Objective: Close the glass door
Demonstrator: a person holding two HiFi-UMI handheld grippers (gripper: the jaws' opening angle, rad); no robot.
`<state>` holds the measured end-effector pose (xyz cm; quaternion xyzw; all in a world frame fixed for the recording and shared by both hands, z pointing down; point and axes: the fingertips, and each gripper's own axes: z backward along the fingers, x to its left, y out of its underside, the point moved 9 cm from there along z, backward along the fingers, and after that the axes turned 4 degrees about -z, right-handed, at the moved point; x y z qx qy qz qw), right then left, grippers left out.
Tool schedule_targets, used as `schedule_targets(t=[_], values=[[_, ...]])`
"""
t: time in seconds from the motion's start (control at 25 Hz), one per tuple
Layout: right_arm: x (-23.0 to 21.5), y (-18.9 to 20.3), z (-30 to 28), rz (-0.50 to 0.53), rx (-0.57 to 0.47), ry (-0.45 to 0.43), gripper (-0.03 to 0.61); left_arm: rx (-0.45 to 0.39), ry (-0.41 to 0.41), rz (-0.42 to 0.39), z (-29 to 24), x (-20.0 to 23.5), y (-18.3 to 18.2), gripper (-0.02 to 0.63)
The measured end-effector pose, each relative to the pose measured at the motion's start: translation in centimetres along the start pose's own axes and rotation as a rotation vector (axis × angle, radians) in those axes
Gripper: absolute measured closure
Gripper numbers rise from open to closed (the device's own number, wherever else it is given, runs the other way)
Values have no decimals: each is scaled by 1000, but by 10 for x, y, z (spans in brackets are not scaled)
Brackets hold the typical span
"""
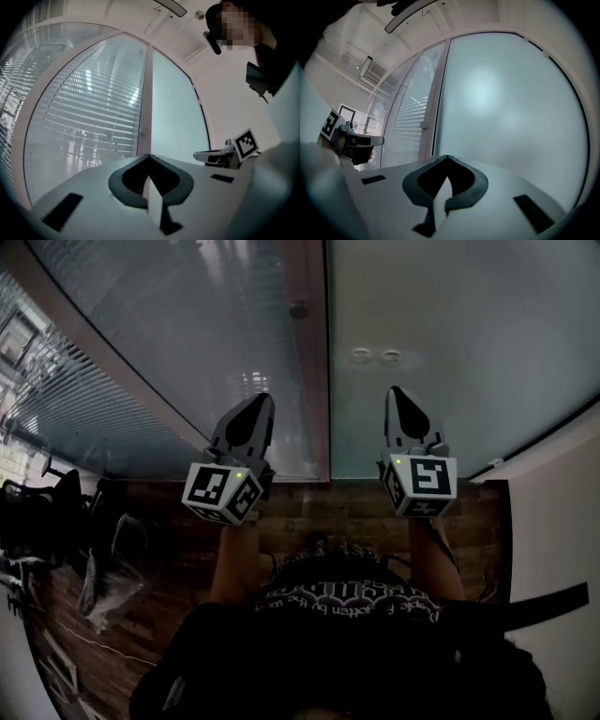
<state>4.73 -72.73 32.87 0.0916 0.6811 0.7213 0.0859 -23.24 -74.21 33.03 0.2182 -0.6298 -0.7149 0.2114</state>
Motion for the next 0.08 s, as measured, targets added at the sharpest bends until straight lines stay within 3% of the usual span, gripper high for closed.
schedule_targets(t=[0.08], values=[[8, -2, -13, 0, -6, -38, 575, -12, -41, -12, 10, 10, -4, 612]])
